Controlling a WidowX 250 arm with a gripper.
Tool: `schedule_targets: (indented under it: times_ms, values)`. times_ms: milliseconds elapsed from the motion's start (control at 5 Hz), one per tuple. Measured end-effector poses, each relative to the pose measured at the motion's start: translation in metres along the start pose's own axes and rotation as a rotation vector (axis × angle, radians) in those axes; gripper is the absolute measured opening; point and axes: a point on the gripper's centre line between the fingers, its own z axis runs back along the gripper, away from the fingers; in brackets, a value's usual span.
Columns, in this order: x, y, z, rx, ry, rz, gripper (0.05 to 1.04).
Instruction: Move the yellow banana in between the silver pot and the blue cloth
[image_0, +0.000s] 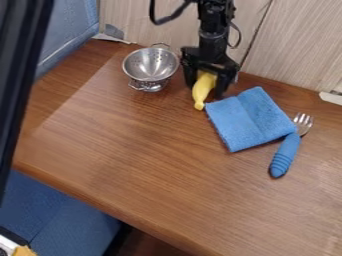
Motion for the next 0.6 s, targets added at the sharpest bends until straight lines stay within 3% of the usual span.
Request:
schedule_targets:
  times_ms: [400, 600]
  values:
    - [-0.005, 0.004, 0.035, -0.019, -0.051, 0.027, 1.001]
    - [-0.015, 0.007, 0.040, -0.126, -0.006, 0.072, 1.001]
